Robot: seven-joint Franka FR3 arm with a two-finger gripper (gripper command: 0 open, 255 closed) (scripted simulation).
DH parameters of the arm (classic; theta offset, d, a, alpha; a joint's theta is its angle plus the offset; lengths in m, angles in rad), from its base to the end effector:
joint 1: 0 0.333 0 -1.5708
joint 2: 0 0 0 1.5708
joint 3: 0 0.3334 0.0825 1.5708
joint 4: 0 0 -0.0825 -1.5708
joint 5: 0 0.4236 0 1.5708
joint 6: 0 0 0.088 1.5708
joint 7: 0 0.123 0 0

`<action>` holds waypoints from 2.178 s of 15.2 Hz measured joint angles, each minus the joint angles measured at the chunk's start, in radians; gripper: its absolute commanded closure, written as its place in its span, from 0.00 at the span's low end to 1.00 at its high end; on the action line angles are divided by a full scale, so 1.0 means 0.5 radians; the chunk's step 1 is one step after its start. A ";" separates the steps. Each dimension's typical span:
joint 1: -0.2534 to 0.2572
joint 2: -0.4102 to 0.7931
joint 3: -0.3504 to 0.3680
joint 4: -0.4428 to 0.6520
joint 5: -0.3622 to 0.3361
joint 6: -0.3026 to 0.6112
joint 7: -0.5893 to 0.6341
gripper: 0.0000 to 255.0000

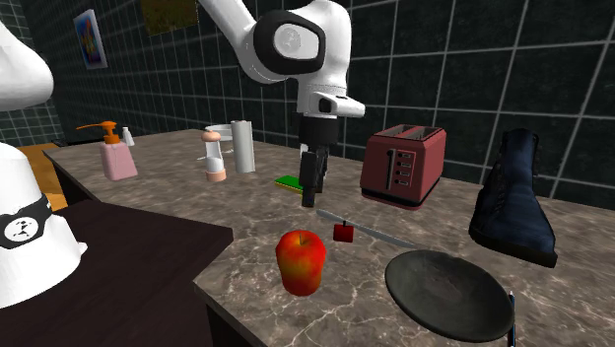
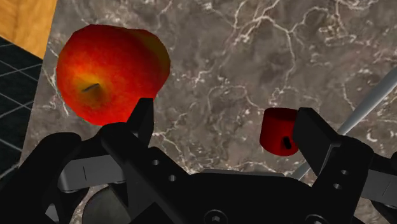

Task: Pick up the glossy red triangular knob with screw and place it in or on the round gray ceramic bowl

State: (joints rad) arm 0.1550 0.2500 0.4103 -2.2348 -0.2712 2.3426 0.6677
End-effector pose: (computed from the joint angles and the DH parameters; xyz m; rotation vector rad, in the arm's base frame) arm 0.4738 0.2968 0.2279 3.0052 0.1396 -0.0645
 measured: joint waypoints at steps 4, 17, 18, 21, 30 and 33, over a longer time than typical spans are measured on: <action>0.123 0.305 -0.051 0.242 -0.183 0.052 0.156 0.00; 0.333 0.824 -0.198 0.626 -0.429 0.189 0.337 0.00; 0.334 0.829 -0.201 0.625 -0.433 0.195 0.339 0.00; 0.334 0.835 -0.203 0.627 -0.436 0.200 0.340 0.00; 0.335 0.836 -0.203 0.628 -0.436 0.201 0.340 1.00; 0.334 0.835 -0.203 0.627 -0.436 0.201 0.340 1.00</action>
State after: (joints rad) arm 0.3222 0.6676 0.3086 -1.9210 -0.4892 2.4429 0.8377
